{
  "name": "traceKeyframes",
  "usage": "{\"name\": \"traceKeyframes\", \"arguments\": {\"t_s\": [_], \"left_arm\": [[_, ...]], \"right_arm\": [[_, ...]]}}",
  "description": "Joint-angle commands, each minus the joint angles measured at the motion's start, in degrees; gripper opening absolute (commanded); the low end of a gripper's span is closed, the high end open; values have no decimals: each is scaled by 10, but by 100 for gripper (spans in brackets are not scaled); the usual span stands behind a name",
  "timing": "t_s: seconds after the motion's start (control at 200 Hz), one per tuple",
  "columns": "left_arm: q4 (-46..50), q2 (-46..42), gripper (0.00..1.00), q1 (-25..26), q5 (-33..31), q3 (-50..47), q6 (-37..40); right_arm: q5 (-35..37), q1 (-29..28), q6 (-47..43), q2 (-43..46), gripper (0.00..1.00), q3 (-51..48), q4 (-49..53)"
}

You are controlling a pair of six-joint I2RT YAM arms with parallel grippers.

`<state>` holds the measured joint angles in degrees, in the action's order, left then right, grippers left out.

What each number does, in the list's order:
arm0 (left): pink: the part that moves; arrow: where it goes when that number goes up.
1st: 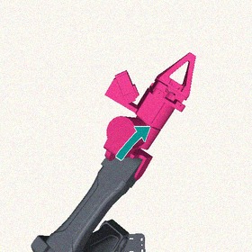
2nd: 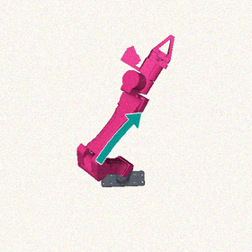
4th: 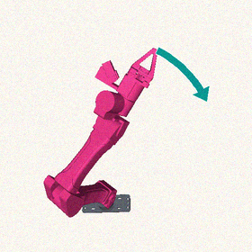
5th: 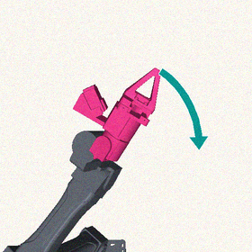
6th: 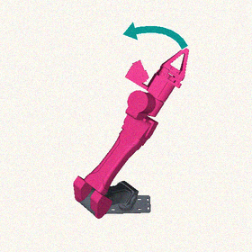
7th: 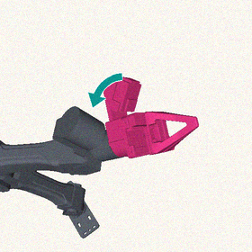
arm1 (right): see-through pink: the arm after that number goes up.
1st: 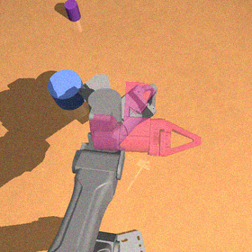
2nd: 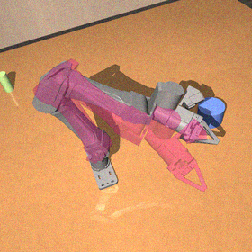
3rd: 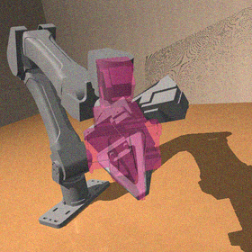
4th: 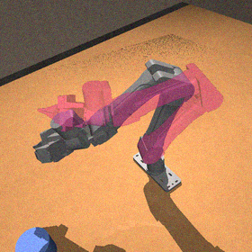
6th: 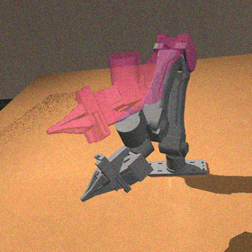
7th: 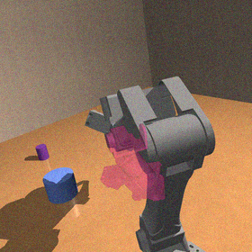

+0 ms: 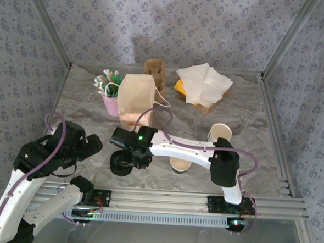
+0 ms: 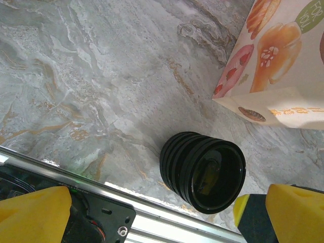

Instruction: Pack the takeout coffee

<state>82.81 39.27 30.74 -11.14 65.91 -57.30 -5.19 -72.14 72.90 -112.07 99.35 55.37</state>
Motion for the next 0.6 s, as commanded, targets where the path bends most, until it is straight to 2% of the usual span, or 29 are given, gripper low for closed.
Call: {"name": "traceKeyframes", "arguments": {"t_s": [0.0,0.38,0.595], "left_arm": [[-4,-2,98,-3,9,-8,-2],[-20,-1,100,-3,13,-18,-7],[-30,3,99,-3,17,-17,5]], "right_arm": [[-19,7,16,-17,44,-2,-5],[-31,22,7,-32,42,7,-3],[78,6,-15,-9,45,88,76]]}}
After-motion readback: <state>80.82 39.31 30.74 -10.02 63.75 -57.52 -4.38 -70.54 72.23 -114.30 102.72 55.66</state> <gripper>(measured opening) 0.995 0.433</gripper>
